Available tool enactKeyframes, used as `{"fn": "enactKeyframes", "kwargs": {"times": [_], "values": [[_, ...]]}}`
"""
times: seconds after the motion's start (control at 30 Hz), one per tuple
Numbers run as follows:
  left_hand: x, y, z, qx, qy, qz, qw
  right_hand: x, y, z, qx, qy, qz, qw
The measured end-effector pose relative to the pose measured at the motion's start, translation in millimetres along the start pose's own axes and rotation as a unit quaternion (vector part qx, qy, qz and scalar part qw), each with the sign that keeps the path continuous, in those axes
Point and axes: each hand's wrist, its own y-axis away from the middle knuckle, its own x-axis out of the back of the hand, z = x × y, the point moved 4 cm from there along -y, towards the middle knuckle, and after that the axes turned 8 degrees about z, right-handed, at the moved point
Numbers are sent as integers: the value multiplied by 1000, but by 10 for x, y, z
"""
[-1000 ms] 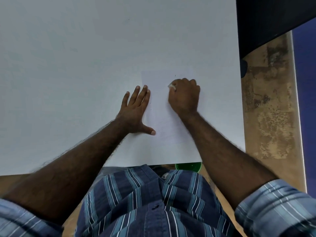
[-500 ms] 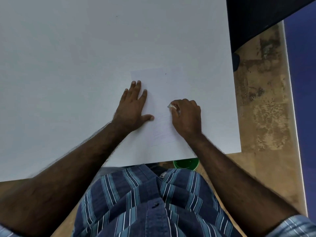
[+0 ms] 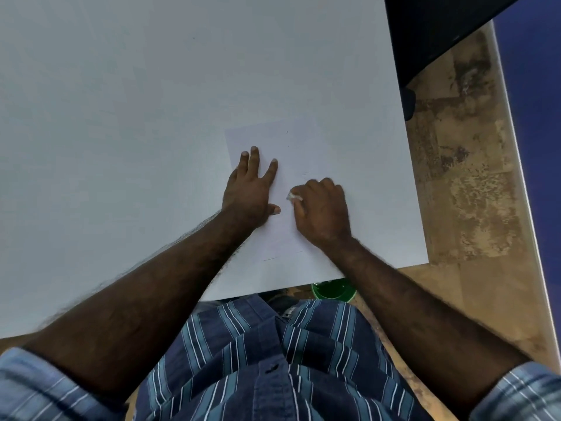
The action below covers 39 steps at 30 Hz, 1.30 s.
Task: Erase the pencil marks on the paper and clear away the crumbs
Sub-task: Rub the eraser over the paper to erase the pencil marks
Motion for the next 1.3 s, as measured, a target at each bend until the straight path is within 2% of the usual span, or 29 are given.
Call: {"fn": "enactKeyframes", "kwargs": {"times": [0.17,0.23,0.33,0.4,0.6,0.67,0.77,0.83,0.97,1.03,1.3], "values": [[49,-85,20,8,-28,-17,999,77,-277,197,-119,20,53,991],[65,-122,28,8,-44,-23,999,44,-195,11,-99,4,34,995],[89,-165,44,5,-57,-36,998,-26,21,-278,-15,-18,-31,999],[102,-175,44,7,-62,-40,997,-12,7,-241,3,-4,-25,1000],[118,-166,54,6,-55,-37,998,80,-333,146,-134,33,66,988],[120,-174,53,7,-57,-38,998,61,-282,15,-115,17,55,992],[121,-179,47,7,-60,-42,997,-9,-106,-234,-37,-2,-5,999],[122,-178,45,7,-58,-42,997,-3,-119,-212,-7,16,-6,1000],[120,-173,33,5,-58,-37,998,81,-442,155,-97,63,61,991],[119,-176,35,5,-57,-40,998,106,-552,268,-129,62,67,987],[105,-182,19,5,-60,-36,998,-15,-91,-234,-8,16,-14,1000]]}}
